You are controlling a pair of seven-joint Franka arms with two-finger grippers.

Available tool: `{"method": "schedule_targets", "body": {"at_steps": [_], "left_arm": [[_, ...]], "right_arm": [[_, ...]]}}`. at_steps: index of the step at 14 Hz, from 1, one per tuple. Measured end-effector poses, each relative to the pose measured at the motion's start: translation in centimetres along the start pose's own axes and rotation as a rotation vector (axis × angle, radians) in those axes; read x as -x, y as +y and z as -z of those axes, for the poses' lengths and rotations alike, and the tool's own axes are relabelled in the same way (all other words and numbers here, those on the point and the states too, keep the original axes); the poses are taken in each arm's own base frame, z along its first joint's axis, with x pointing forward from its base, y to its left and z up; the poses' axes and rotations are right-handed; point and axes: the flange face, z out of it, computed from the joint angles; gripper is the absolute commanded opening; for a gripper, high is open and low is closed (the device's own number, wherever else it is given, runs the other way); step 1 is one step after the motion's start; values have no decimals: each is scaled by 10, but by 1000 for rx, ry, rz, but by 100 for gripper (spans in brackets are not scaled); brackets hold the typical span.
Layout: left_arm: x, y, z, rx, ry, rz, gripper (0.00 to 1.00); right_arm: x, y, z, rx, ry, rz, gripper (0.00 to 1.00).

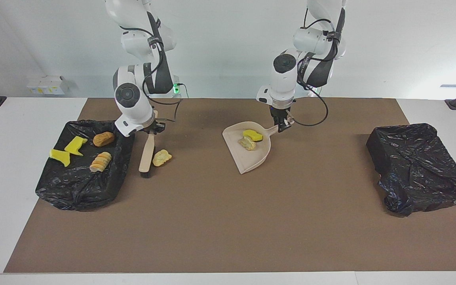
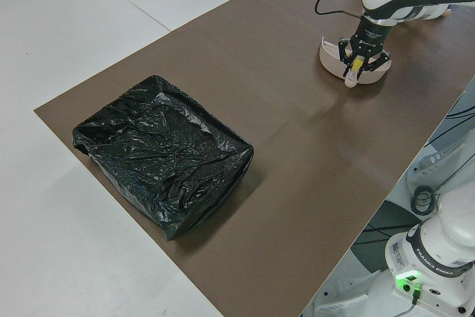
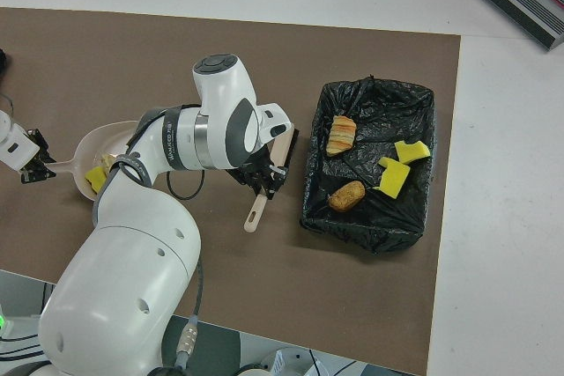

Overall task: Sweep and dump trash in bin
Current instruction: 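Brush the last tan chunk into the dustpan with the right gripper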

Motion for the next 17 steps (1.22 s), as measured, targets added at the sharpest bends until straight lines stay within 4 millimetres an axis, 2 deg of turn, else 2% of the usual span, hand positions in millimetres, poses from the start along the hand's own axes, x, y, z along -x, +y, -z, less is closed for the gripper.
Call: {"method": "schedule_targets", "body": {"at_steps": [5,9,13,17], "left_arm": [[0,0,0,0,0,0,0],[0,0,0,0,0,-2,0],[0,0,0,0,0,-2,0],[0,0,0,0,0,-3,0]], "right_arm": [[14,-96,-6,-60,-11,12,0],[43,-152,-7,-124,-39,124,0],[55,-176,-8,-323,-113,218,0],[49,-169,-7,-379,-116,249,0]]}}
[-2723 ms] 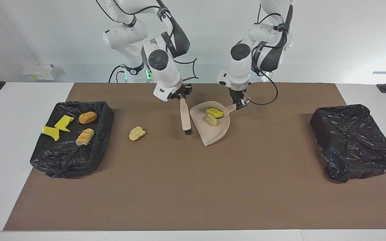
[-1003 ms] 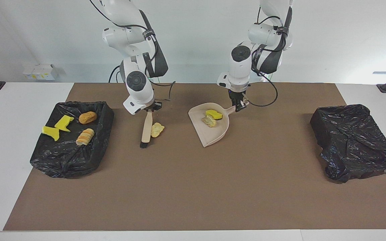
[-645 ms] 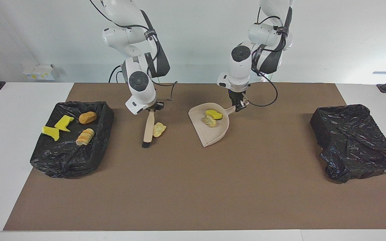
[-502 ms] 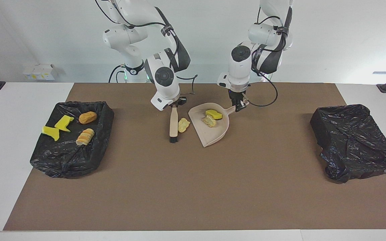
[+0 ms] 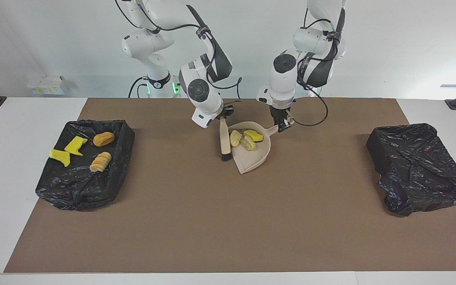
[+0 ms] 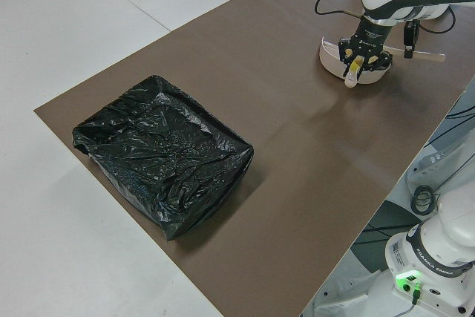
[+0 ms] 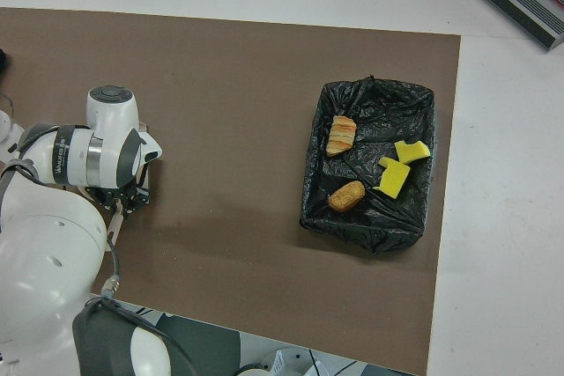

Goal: Sweep and dump trash in bin

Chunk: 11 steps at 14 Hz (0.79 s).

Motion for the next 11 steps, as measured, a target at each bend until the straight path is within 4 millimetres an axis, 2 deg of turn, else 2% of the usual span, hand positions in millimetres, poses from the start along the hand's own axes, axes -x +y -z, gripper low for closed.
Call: {"method": "schedule_targets", "body": {"at_steps": [5,7,9,11], "left_arm": [[5,-8,0,-2,7,-56,0],[13,-17,-1,1,7,-90,0],[21,-27,-2,4,8,-123,0],[32,-39,-4,4,12,-160,0]], "right_arm": [[-6,32,28,97,17,5,0],[-1,36,41,174,25,30,0],[7,27,46,239,41,15,0],[22,-5,35,295,66,-35,0]]}}
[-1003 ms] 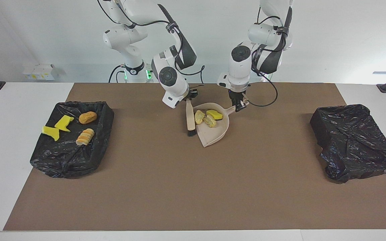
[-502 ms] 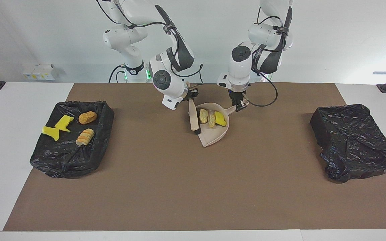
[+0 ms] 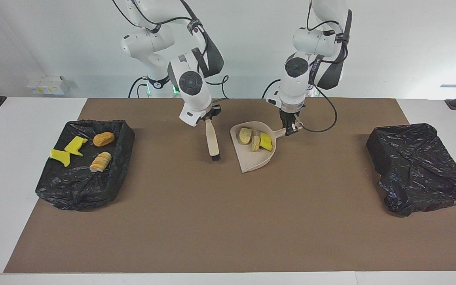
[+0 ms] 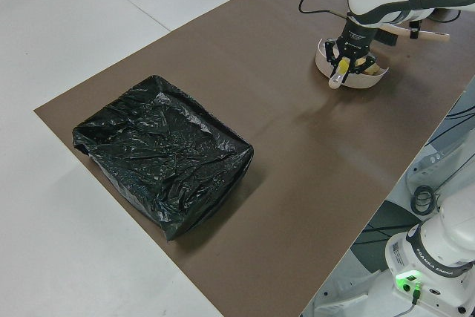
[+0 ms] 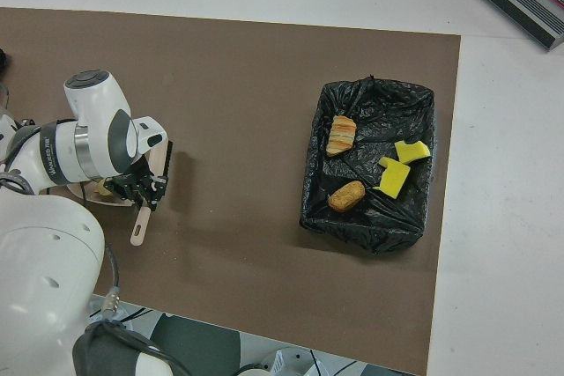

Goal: Sweep and dump trash in bin

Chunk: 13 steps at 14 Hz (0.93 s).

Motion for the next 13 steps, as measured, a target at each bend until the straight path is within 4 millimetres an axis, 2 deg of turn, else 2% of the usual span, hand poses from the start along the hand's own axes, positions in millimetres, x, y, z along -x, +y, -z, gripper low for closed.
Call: {"method": "schedule_targets", "body": {"at_steps": [2,4,9,12,13], "left_arm": [[18,-13,-1,0,5,-35,0],[37,-28,0,-6,13,-63,0],[106,-76,16,-40,35,-142,0],[158,-104,31,-71,55,-131,0],[177,-113,38,-82,71,-119,0]], "right_arm": [[20,-38,-5,21,36,-38,0],[37,-63,-17,32,62,-59,0],[68,-112,-55,36,124,-107,0],[74,-133,-82,49,133,-102,0],[72,-133,-88,57,127,-103,17]]}}
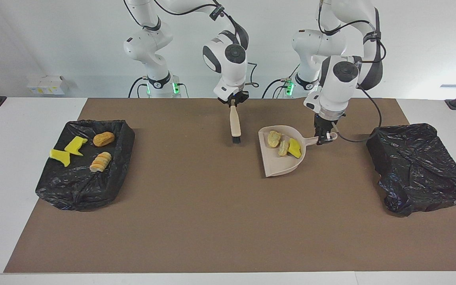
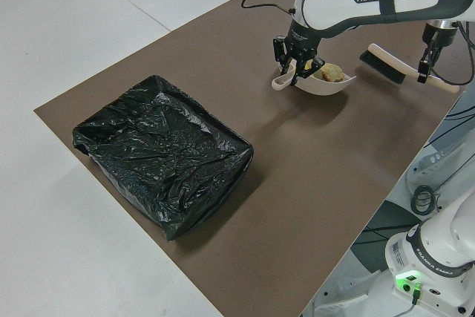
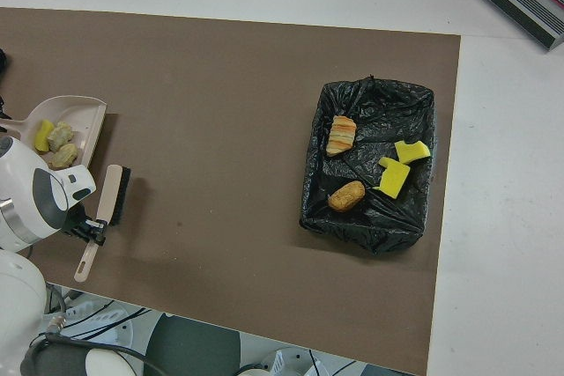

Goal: Sweep and dump trash in bin

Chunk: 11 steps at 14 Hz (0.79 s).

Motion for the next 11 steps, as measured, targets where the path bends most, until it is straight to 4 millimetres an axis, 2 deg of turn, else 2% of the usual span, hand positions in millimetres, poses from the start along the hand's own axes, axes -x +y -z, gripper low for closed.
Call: {"method": "schedule_targets", "body": {"at_steps": [2,5,7,9,11], "left_arm": [[42,-13,15,-13,43,24,0],[101,-35,39,16,100,43,0],[139,-48,57,21,123,47,0],[179,-50,69,12,123,93,0],[224,-49,80,9,121,158,0]], "right_arm": [[-2,0,0,-1,0,-3,100],[-5,2,1,7,-9,-9,100],[-5,1,8,21,-24,-6,100],[-12,2,24,37,-21,-3,100],[-27,11,48,57,-12,-3,100]]}}
